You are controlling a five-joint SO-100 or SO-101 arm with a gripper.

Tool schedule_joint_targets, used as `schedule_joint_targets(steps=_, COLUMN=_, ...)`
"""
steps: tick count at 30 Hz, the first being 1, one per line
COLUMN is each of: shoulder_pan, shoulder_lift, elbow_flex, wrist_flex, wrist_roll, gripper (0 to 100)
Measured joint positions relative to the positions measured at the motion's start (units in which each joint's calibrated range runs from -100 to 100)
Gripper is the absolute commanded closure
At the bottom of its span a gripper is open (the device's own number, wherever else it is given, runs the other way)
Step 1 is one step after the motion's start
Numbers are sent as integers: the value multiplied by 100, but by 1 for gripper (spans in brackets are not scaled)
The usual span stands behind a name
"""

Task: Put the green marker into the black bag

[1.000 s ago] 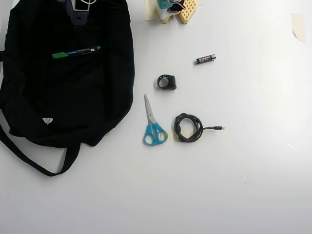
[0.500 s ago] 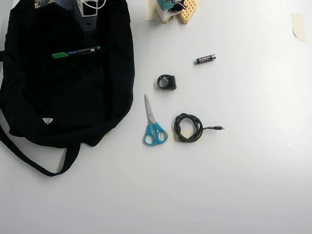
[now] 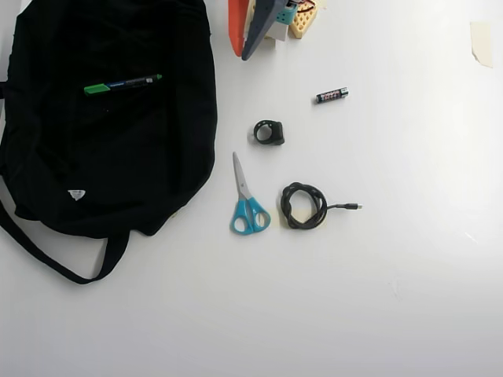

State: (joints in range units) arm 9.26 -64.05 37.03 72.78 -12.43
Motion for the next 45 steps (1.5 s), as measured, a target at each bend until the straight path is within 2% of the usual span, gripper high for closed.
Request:
schedule_joint_targets(steps=6, shoulder_pan=-566, shoulder_lift=-598, elbow_flex=818, wrist_flex=429, wrist_roll=195, gripper=98)
schedule_joint_targets(steps=13, shoulder_pan=-617, shoulder_lift=-672, elbow_flex=1431, wrist_flex=447, wrist_roll=1153, gripper=98)
schedule_joint_targets(steps=16, shoulder_pan=-580, shoulder_lift=-639, elbow_flex=1785, wrist_flex=447, wrist_roll=1309, gripper=98)
schedule_joint_targets(steps=23, shoulder_pan=-948, shoulder_lift=-897, elbow_flex=2248, wrist_flex=447, wrist_roll=1368, gripper=98)
schedule_joint_targets(steps=35, shoulder_pan=-1447, shoulder_lift=-3313, elbow_flex=4308, wrist_flex=447, wrist_roll=1363, gripper=98)
schedule_joint_targets(steps=45, shoulder_pan=-1727, shoulder_lift=-3470, elbow_flex=4866, wrist_flex=369, wrist_roll=1382, gripper=98)
